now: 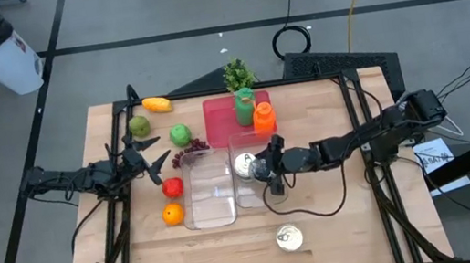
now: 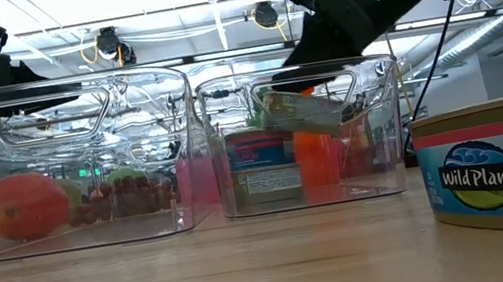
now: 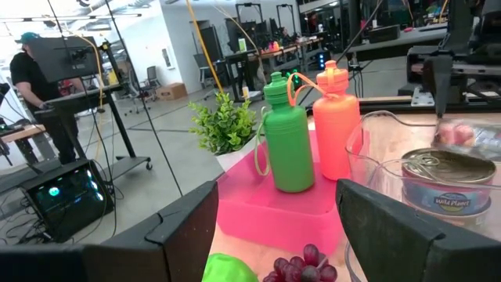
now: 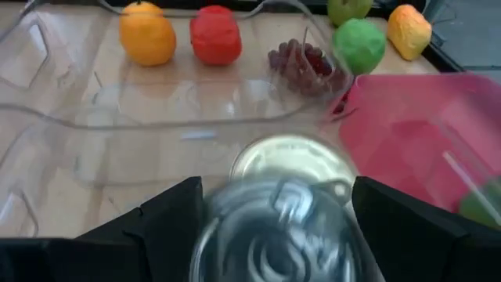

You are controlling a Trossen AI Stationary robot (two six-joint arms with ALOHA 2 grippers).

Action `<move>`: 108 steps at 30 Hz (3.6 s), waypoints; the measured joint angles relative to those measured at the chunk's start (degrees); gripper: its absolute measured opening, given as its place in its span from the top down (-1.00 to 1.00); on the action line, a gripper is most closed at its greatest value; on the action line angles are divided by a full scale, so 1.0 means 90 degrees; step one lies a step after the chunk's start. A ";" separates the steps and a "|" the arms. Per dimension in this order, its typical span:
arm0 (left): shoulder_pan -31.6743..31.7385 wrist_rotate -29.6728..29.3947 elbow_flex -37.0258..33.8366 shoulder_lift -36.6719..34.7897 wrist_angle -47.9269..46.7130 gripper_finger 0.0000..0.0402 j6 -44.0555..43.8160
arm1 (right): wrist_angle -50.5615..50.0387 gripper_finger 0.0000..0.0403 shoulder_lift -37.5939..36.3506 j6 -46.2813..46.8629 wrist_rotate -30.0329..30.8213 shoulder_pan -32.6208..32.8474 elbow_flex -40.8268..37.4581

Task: Pick & Place Food Item
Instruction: Put the green tuna can into the right transparent bin, then put the blue and pink tuna can into the right transparent bin

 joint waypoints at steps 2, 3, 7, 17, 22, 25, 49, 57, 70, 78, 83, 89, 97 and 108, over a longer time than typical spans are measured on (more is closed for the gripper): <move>0.0000 0.0000 0.0000 -0.0001 0.0000 -0.36 0.0000 | -0.0126 -0.53 0.0000 -0.0046 0.0001 -0.0061 0.0136; -0.0001 0.0000 0.0000 -0.0002 0.0000 -0.36 0.0000 | -0.0195 -0.53 0.0000 -0.0044 -0.0006 -0.0101 0.0195; 0.0000 0.0002 0.0000 0.0000 -0.0002 -0.36 0.0002 | -0.0319 -0.53 0.0080 -0.0038 -0.0313 -0.0258 0.0298; -0.0002 0.0002 0.0000 -0.0002 0.0034 -0.36 0.0000 | -0.1146 -0.53 -0.0257 -0.0040 -0.0302 0.0262 0.0310; -0.0002 0.0000 0.0000 -0.0002 0.0039 -0.36 0.0000 | -0.1250 -0.53 -0.0433 -0.0204 -0.0297 0.1005 0.0289; -0.0001 0.0000 -0.0001 -0.0001 0.0043 -0.36 0.0000 | -0.1213 -0.53 -0.0441 -0.0257 -0.0300 0.1568 0.0301; -0.0002 0.0002 0.0000 0.0000 0.0041 -0.36 0.0000 | -0.0726 -0.33 0.1736 0.1051 0.0839 0.4530 0.0519; -0.0001 0.0001 -0.0001 0.0000 0.0041 -0.36 0.0000 | -0.0966 0.35 0.1698 0.0731 0.1002 0.4507 0.0515; -0.0002 0.0001 -0.0002 0.0000 0.0041 -0.36 0.0000 | -0.1172 0.99 0.1739 0.0621 0.0738 0.4350 0.0366; 0.0000 0.0002 0.0000 -0.0002 0.0041 -0.36 0.0000 | -0.0837 1.00 0.1141 -0.0141 0.1132 0.4344 0.0313; -0.0002 0.0002 -0.0002 -0.0002 0.0035 -0.36 0.0000 | -0.0713 1.00 0.0614 -0.0483 0.1352 0.4413 0.0335; -0.0002 0.0002 0.0000 -0.0002 0.0041 -0.36 0.0000 | -0.0878 0.99 0.0471 -0.0487 0.1570 0.4469 0.0340; -0.0002 0.0002 0.0000 -0.0002 0.0039 -0.36 0.0000 | -0.1413 0.99 0.0488 -0.0016 0.1877 0.4459 0.0342; -0.0001 0.0002 -0.0001 -0.0002 0.0038 -0.36 0.0000 | -0.1313 0.54 0.0017 0.1117 0.1646 0.4474 0.0342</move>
